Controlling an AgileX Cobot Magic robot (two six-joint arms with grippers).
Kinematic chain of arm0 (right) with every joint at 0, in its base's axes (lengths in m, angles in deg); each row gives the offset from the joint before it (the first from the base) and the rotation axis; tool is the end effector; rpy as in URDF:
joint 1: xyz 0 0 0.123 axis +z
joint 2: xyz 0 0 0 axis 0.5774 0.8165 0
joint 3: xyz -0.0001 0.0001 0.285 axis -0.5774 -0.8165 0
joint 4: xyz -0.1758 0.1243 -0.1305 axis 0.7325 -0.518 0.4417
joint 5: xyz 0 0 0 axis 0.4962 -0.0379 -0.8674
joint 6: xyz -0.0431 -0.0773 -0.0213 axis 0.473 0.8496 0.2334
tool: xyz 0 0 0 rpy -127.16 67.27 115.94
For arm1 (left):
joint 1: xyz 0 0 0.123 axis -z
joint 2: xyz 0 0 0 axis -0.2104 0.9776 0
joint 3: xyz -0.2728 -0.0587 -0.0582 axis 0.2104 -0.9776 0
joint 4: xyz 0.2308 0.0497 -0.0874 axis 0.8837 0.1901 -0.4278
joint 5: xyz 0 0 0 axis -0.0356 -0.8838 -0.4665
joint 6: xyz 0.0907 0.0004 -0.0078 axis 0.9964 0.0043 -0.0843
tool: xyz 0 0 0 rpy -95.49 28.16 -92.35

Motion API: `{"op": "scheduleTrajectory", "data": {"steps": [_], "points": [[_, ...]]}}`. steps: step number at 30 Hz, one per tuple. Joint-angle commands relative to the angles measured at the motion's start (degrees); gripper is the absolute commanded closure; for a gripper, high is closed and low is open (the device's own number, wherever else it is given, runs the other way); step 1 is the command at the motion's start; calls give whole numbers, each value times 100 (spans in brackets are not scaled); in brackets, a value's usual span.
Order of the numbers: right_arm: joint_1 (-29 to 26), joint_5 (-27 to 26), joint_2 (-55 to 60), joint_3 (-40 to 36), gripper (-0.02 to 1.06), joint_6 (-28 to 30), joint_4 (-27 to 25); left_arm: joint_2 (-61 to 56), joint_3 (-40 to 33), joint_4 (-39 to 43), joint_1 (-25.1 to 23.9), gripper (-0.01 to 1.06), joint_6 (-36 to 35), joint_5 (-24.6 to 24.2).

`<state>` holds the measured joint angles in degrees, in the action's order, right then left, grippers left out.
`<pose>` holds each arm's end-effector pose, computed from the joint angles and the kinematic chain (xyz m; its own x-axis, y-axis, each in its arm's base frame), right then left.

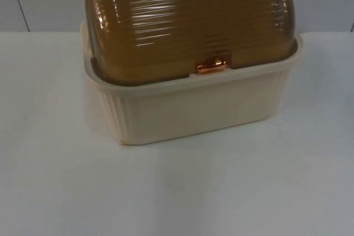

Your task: Open the box lid with the left hand, place the block into the box with the right hand, then close the box lid with the left hand.

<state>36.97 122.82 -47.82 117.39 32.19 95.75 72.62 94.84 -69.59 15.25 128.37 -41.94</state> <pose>0.1144 -0.0142 0.3545 -0.3574 -0.0947 -0.9291 0.1218 0.9816 -0.1469 0.1964 -0.0287 0.3530 -0.2976 0.0448 -0.9536 0.2497 0.9678 -0.0324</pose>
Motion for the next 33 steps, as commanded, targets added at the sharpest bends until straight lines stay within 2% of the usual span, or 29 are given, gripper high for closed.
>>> {"op": "scheduleTrajectory", "data": {"steps": [1, 4, 5, 7, 9, 11, 14, 16, 17, 19, 21, 26, 28, 30, 31, 33], "points": [[459, 401, -658, -23, 0, -153, 640, -799, 2, 256, 13, 0, -21, -108], [684, 708, -959, 23, 0, -331, 757, -1173, 15, 267, 13, 0, -21, -176], [818, 931, -1216, 170, 0, -447, 891, -1615, 79, 340, 13, 0, -21, -221], [881, 1033, -1498, 403, 0, -484, 981, -2164, 235, 605, 13, 0, -5, -221], [881, 1034, -1649, 556, 0, -484, 1049, -2315, 266, 667, 13, 0, -5, -221], [881, 1000, -1846, 1023, 0, -484, 1235, -3010, 542, 960, 13, 0, -133, -110], [881, 926, -1875, 1290, 0, -484, 1235, -3428, 756, 1424, -73, 0, -369, -94], [869, 714, -1967, 1435, 0, -484, 1222, -3809, 961, 1941, -296, 0, -653, -297], [869, 580, -2095, 1435, 0, -484, 1234, -4040, 1033, 2155, -321, 0, -1100, -385], [858, 567, -2221, 1435, 0, -465, 1234, -4126, 1034, 2204, -321, 0, -1241, -432], [858, 785, -2549, 1435, 0, -405, 1255, -4396, 1068, 2294, -321, 0, -1418, -748], [858, 1310, -3125, 1435, 0, -240, 1038, -4843, 1083, 2401, -331, 0, -1823, -1002], [848, 1495, -3401, 1480, 0, 121, 736, -5107, 1083, 2543, -458, 0, -1823, -1119], [817, 1734, -3437, 1575, 0, 284, 505, -5305, 1136, 2657, -654, 0, -1911, -1440], [817, 1734, -3437, 1575, 0, 284, 505, -5305, 1136, 2657, -654, 0, -1911, -1440], [794, 2055, -3437, 1826, 0, 393, 240, -5305, 1162, 2657, -665, 0, -2194, -1775]]}}
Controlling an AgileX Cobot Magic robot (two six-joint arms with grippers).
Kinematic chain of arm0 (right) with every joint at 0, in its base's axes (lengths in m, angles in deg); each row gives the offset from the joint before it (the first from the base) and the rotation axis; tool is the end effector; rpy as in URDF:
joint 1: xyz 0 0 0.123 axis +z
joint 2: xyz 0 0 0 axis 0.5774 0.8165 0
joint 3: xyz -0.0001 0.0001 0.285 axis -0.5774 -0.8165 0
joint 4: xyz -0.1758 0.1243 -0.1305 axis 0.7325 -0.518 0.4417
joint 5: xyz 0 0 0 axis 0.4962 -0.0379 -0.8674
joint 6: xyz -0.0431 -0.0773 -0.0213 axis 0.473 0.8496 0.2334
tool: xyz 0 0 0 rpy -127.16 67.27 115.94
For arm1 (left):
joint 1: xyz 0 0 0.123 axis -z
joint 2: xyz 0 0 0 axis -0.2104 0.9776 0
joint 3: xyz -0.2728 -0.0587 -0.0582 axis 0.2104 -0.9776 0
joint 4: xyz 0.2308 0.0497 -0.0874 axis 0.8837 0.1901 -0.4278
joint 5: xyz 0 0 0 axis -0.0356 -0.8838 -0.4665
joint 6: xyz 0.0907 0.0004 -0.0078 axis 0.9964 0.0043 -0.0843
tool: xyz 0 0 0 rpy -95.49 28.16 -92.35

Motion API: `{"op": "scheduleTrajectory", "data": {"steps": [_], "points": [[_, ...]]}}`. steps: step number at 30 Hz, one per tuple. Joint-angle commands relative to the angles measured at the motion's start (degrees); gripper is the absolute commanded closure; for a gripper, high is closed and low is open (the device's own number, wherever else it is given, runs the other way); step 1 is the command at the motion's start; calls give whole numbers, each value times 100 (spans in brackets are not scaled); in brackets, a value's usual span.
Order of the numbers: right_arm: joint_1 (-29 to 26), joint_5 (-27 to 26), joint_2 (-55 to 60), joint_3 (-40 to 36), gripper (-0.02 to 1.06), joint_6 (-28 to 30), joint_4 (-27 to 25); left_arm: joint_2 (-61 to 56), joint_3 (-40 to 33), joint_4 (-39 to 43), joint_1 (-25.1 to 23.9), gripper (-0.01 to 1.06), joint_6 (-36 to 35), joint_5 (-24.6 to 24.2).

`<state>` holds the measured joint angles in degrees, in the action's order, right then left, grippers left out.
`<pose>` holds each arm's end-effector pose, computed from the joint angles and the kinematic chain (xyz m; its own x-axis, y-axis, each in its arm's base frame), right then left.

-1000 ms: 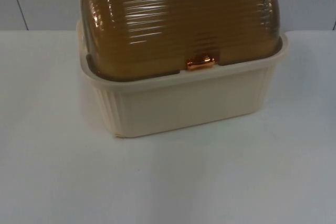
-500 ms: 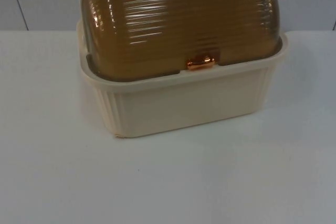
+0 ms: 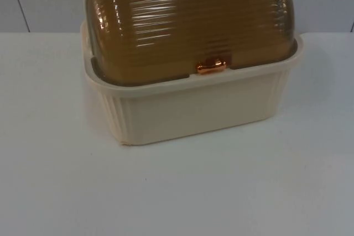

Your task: Open the box lid with the left hand, place the block into the box with the right hand, then close the box lid with the left hand.

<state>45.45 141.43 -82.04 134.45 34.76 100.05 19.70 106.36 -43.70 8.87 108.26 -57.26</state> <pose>-0.0963 -0.0479 0.4152 0.2121 -0.0624 -0.9752 0.1733 0.9845 -0.0253 -0.1008 -0.0169 0.4354 0.4737 0.1667 -0.8648 -0.0163 0.9834 0.1806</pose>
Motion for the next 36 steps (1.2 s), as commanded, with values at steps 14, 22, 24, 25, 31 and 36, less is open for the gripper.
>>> {"op": "scheduleTrajectory", "data": {"steps": [14, 22, 24, 25, 31, 36], "points": [[-669, -328, -14, 502, 0, 1704, -2343, -12, 264, 137, -142, 0, -261, -464], [-713, 259, -14, 171, 0, 1545, -2402, -12, 264, 179, -142, 0, -312, -1269], [-713, 455, -14, 43, 0, 1380, -2402, -12, 264, 179, -142, 0, -399, -1649], [-713, 567, -14, -60, 0, 1292, -2402, -12, 256, 179, -142, 0, -458, -1813], [-713, 707, -14, -824, 0, 1127, -2390, -12, -170, 339, -142, 0, -865, -2212], [-713, 835, -14, -1327, 0, 990, -2390, -12, -901, 702, -142, 0, -1545, -2571]]}}
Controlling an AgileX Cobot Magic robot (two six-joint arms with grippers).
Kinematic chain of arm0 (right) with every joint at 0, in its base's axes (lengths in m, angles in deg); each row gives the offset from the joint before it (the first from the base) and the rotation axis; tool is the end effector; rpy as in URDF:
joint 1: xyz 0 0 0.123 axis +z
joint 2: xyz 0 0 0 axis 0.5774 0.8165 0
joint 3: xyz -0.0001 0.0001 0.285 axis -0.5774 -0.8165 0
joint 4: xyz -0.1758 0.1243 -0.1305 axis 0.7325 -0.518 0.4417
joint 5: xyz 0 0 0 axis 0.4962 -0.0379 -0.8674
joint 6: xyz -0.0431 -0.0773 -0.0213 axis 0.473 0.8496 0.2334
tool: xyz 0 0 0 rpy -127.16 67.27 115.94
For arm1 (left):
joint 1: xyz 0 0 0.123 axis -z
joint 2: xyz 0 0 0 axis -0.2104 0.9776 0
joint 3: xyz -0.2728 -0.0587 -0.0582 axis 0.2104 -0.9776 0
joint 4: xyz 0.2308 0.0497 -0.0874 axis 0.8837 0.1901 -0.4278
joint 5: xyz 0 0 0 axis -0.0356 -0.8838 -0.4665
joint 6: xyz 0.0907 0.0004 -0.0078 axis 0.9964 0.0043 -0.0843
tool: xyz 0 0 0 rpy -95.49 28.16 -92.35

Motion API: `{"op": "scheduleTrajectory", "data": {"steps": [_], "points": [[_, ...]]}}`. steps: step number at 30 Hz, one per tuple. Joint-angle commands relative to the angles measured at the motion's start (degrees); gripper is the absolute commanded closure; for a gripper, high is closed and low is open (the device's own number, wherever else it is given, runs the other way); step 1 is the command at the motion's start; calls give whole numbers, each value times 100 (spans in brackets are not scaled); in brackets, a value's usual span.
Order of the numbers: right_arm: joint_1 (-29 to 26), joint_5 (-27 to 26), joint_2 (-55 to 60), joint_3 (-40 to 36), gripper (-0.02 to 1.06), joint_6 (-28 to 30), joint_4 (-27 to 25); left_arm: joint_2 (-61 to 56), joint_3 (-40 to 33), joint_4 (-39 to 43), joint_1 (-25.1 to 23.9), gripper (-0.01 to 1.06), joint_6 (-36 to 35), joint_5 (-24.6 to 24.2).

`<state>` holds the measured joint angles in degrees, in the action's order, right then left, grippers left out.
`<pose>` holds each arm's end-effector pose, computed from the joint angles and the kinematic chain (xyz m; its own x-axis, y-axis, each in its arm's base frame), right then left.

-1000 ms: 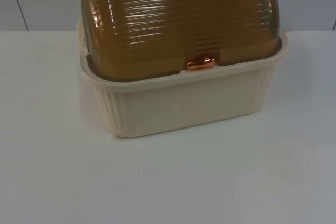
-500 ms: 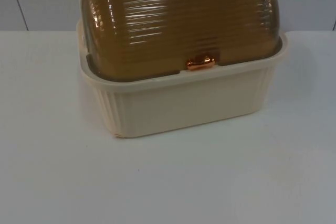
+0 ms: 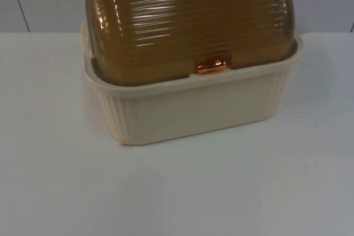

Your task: Open the box lid with the left hand, place the block into the box with the right hand, then close the box lid with the left hand.

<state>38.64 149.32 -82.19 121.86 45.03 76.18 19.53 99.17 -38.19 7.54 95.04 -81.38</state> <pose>-0.0490 -0.0042 0.3533 -0.1657 -0.0247 -0.9859 -0.0466 0.9988 -0.0172 -0.0627 -0.0147 0.3725 -0.0587 0.0231 -0.9980 0.0263 0.9994 0.0216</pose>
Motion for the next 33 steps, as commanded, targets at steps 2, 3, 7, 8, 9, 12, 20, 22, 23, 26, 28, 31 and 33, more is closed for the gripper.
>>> {"op": "scheduleTrajectory", "data": {"steps": [2, 3, 7, 8, 9, 12, 20, 22, 23, 26, 28, 31, 33], "points": [[-21, 125, 0, -367, 0, -36, 11, 4, -577, 267, 4, 0, -222, -173], [-21, 125, 0, -367, 0, -36, 11, 4, -577, 267, 4, 0, -222, -173], [-21, 6, 0, -793, 0, -36, 33, 4, -1206, 373, 4, 0, -222, 10], [-21, 6, 0, -907, 0, -36, 33, 4, -1354, 362, 4, 0, -222, 35], [-21, 6, 0, -907, 0, -36, 33, 4, -1354, 362, 4, 0, -222, 35], [-21, 17, 0, -1180, 0, -36, 33, 4, -1652, 373, 4, 0, -222, 15], [-21, 28, 0, -1462, 0, 5, 33, 4, -1939, 373, 63, 0, -222, 13], [-21, 28, 0, -1462, 0, 5, 33, 4, -1939, 373, 208, 0, -222, 13], [-21, 28, 0, -1462, 0, 5, 33, 4, -1939, 373, 208, 0, -222, 13], [-21, 28, 0, -1462, 0, 5, 33, 4, -1939, 430, 405, 0, -222, -34], [-21, 51, 0, -1462, 0, 5, 33, 4, -1939, 427, 429, 0, -222, -79], [-21, 139, 0, -1462, 0, 5, 33, 4, -1965, 432, 429, 0, -134, -185], [-21, 181, 0, -1509, 0, 5, 33, 4, -2027, 460, 429, 0, -36, -306]]}}
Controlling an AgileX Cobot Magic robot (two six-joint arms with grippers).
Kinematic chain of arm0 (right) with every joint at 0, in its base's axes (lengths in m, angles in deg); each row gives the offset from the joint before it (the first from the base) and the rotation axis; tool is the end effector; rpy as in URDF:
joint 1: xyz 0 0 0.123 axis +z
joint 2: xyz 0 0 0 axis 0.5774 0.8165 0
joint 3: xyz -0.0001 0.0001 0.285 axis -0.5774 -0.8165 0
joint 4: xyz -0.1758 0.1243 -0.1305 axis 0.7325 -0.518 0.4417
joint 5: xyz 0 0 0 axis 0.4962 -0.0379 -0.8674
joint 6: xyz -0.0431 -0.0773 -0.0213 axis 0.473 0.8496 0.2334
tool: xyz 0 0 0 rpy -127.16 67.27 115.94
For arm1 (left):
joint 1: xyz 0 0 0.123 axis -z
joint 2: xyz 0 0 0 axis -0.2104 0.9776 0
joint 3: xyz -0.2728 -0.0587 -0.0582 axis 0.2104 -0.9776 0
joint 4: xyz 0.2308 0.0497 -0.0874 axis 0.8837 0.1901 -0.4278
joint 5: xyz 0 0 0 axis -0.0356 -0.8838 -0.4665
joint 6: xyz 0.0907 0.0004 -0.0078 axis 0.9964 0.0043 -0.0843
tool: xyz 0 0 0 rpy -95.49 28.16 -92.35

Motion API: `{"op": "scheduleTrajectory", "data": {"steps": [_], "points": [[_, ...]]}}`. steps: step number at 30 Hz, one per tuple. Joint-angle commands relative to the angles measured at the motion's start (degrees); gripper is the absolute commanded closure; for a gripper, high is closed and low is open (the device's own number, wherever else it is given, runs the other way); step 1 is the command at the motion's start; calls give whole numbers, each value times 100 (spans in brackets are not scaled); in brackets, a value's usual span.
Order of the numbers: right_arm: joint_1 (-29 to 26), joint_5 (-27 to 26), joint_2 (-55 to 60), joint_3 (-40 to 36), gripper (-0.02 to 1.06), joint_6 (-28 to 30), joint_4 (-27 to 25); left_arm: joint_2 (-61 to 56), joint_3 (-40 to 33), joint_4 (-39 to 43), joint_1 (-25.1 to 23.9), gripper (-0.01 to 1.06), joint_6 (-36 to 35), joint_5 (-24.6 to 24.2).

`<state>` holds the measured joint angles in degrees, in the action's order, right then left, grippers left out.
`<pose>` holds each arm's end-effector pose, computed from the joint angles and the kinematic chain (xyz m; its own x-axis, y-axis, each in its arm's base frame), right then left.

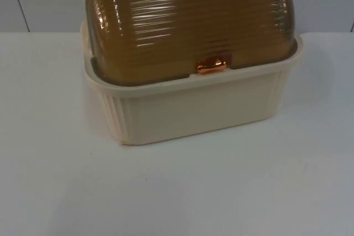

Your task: Open the box lid with the left hand, place the block into the box with the right hand, then close the box lid with the left hand.

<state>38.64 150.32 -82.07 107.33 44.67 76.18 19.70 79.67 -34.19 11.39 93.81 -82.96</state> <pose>-0.0088 -0.0019 0.2872 -0.4254 -0.0335 -0.9044 -0.0488 0.9987 -0.0140 -0.0060 -0.0044 0.2846 -0.4181 0.0395 -0.9075 0.0483 0.9986 0.0212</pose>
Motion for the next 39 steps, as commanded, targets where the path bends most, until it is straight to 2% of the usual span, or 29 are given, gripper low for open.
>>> {"op": "scheduleTrajectory", "data": {"steps": [1, 14, 19, 22, 25, 27, 39], "points": [[-21, 93, -11, -99, 0, 41, 33, -12, -106, 60, 44, 0, 87, -185], [-21, 93, -11, -127, 0, 41, 33, -12, -133, -83, 44, 0, -45, -206], [-21, 93, -11, -127, 0, 41, 33, -12, -141, 935, 44, 0, -1565, -259], [-21, 93, -11, -127, 0, 41, 33, -12, -141, 839, 44, 0, -1438, -269], [-21, 93, -11, -127, 0, 41, 33, -12, -141, 429, 44, 0, -820, -220], [-21, 93, -11, -127, 0, 41, 33, -12, -141, 356, 44, 0, -723, -214], [-21, 93, -11, -120, 0, 0, -5, -12, -141, 346, 44, 0, -724, -214]]}}
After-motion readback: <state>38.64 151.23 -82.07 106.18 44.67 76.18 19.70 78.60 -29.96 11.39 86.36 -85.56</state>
